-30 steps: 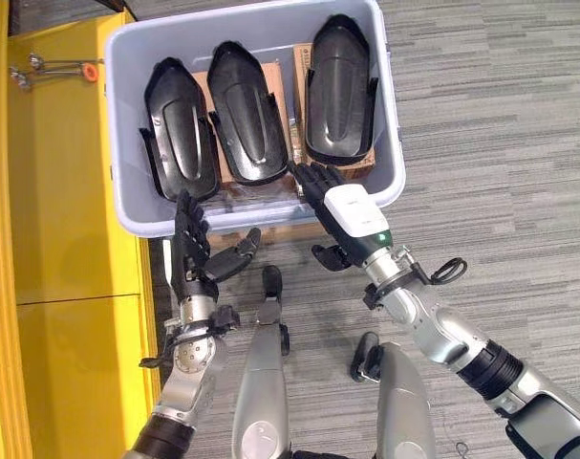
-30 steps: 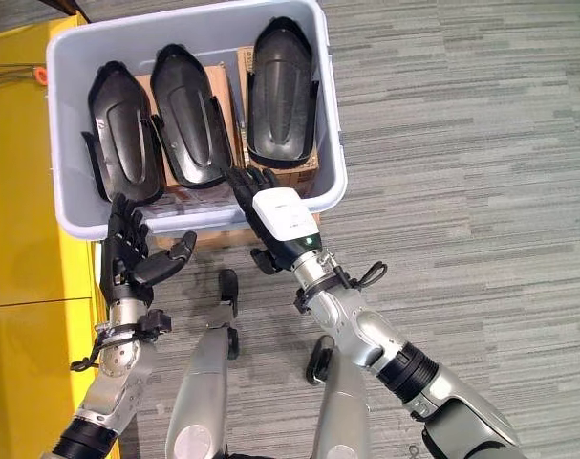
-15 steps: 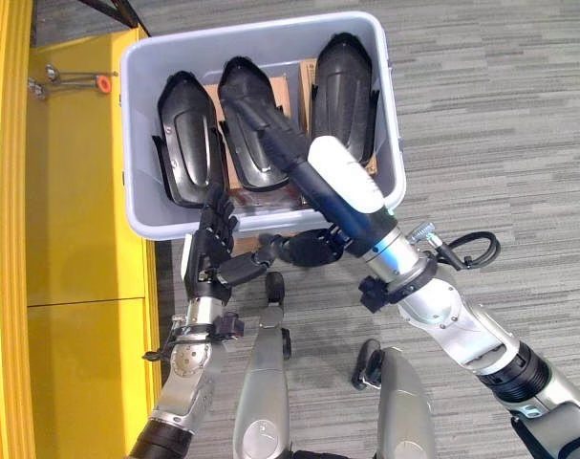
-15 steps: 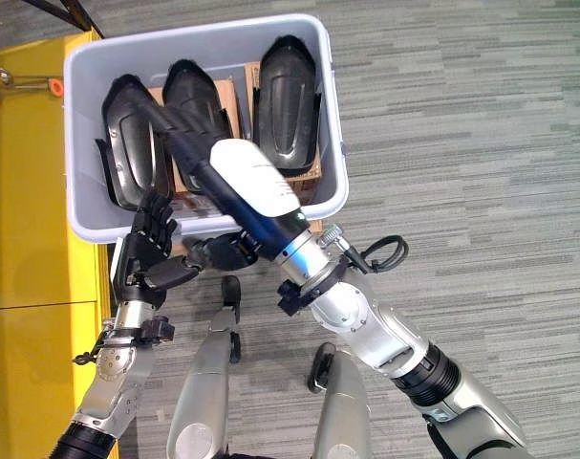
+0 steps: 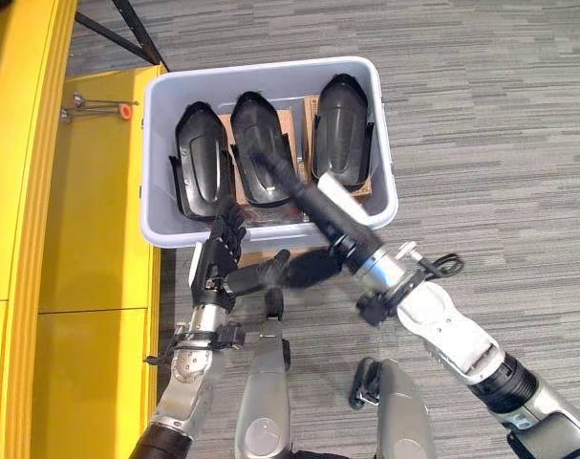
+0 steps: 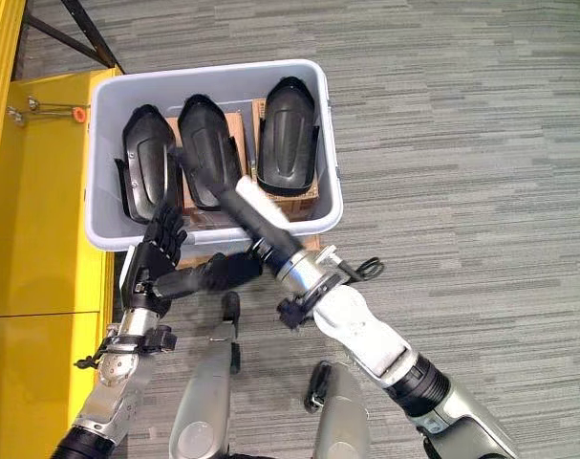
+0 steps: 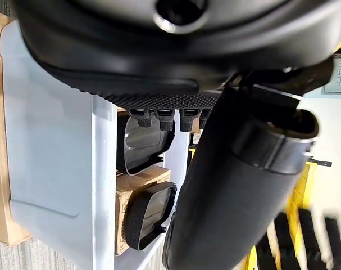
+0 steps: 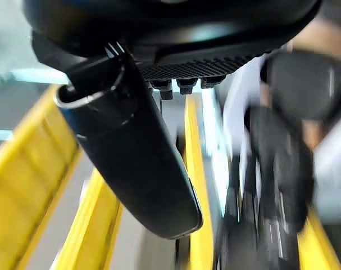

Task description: Move parts from the plastic box to the shelf.

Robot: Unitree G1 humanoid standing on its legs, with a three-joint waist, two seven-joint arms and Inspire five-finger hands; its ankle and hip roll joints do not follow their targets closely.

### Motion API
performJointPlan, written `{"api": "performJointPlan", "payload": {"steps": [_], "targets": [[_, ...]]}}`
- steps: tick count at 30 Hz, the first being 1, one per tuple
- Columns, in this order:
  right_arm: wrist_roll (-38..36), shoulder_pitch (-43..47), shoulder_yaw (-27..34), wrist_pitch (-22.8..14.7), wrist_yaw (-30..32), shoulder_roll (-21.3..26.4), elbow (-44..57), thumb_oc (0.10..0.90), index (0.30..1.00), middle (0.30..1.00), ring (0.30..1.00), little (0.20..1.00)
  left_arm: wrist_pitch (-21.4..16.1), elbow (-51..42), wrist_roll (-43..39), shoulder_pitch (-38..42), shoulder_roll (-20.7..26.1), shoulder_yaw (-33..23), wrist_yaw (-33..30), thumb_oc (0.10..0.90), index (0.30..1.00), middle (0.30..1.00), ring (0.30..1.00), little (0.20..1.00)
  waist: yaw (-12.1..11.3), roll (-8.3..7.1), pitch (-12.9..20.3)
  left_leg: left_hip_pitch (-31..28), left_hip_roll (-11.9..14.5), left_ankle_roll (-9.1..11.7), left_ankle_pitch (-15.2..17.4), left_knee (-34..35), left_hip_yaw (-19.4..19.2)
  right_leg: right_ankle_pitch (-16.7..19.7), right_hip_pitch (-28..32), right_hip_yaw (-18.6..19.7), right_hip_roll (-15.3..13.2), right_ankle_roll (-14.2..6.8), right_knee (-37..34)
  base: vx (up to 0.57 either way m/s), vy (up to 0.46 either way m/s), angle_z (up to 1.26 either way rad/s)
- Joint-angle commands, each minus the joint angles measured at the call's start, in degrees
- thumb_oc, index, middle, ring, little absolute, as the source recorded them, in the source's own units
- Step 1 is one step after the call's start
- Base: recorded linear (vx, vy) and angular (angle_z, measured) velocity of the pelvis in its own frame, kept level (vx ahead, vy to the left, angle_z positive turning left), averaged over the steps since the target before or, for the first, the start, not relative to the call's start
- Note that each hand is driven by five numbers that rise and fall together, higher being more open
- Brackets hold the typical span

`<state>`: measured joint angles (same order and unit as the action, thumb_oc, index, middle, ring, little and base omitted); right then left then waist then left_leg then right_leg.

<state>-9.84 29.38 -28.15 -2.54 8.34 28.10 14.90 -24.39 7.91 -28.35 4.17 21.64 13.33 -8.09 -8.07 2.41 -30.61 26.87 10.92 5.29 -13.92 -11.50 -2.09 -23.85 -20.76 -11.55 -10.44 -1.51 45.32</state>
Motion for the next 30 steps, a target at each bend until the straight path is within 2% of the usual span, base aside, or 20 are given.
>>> {"api": "performJointPlan", "payload": {"steps": [1,5,9,12,14,19,22,30], "targets": [[5.69,8.51,5.06,-8.98,6.22,-4.37,5.18,0.9,1.0,1.0,1.0,1.0,-6.33,-5.55,1.88,2.95,-0.46,0.38,-0.12,0.9,1.0,1.0,1.0,1.0,0.32,1.67,1.53,0.57,-2.65,-1.31,5.53,-2.05,0.18,2.18,1.26,-0.97,2.94,3.7,-0.17,0.05,0.081,-0.07],[6.15,10.02,7.25,-7.76,10.28,-5.66,6.24,0.9,1.0,1.0,1.0,1.0,-5.67,-6.01,1.69,2.57,-0.74,0.55,-0.42,0.9,1.0,1.0,1.0,1.0,0.74,2.58,0.94,0.61,-3.13,-1.43,5.75,-1.93,-0.32,1.83,-0.08,-0.33,2.47,3.77,1.27,0.02,0.071,-0.06],[6.7,10.33,7.92,-7.34,13.08,-7.17,7.11,0.9,1.0,1.0,1.0,1.0,-6.61,-6.47,0.57,1.37,-0.89,1.7,-0.47,0.9,1.0,1.0,1.0,1.0,1.13,3.5,0.82,0.8,-3.52,-1.41,5.9,-1.9,-0.6,1.5,-1.45,0.3,2.06,3.86,2.68,0.02,0.087,-0.01],[10.47,11.06,7.63,-4.94,13.87,-7.95,6.96,0.9,1.0,1.0,1.0,1.0,-7.15,-6.38,-0.09,0.86,-0.95,2.45,-0.26,0.9,1.0,1.0,1.0,1.0,1.32,3.99,0.82,0.83,-4.06,-1.55,6.31,-1.98,-0.96,1.58,-2.33,0.75,1.46,3.77,3.18,0.03,0.087,-0.03],[14.35,11.64,7.06,-4.87,14.68,-7.96,6.03,0.9,1.0,1.0,1.0,1.0,-7.62,-6.47,-0.66,0.67,-0.91,2.86,-0.13,0.9,1.0,1.0,1.0,1.0,1.21,4.25,0.82,0.99,-4.34,-1.67,6.41,-1.84,-1.04,1.66,-2.78,0.85,1.3,3.77,3.2,0.01,0.047,-0.08],[21.42,13.09,5.78,-2.75,12.79,-7.29,5.39,0.9,1.0,1.0,1.0,1.0,-7.84,-6.61,-1.44,0.84,-0.89,3.45,0.0,0.9,1.0,1.0,1.0,1.0,0.94,4.63,0.82,1.99,-4.73,-1.69,6.51,-2.01,-1.24,1.84,-4.18,0.82,0.83,3.61,3.57,-0.01,0.023,-0.02],[25.16,14.19,4.62,-1.06,13.63,-6.66,4.3,0.9,1.0,1.0,1.0,1.0,-8.26,-6.5,-1.42,0.86,-0.95,4.1,0.31,0.9,1.0,1.0,1.0,1.0,0.64,4.87,0.82,2.47,-4.92,-1.68,6.4,-1.83,-1.31,2.05,-4.69,0.64,0.71,3.56,3.42,0.0,0.0,0.0],[29.83,17.6,2.73,-0.14,13.58,-4.84,-0.16,0.9,1.0,1.0,1.0,1.0,-8.49,-6.57,-1.89,1.51,-0.48,5.08,0.12,0.9,1.0,1.0,1.0,1.0,-0.47,5.28,0.82,4.19,-5.34,-1.72,5.98,-1.3,-1.37,2.22,-6.42,-0.15,0.5,3.42,3.46,-0.01,0.011,0.0]]}}
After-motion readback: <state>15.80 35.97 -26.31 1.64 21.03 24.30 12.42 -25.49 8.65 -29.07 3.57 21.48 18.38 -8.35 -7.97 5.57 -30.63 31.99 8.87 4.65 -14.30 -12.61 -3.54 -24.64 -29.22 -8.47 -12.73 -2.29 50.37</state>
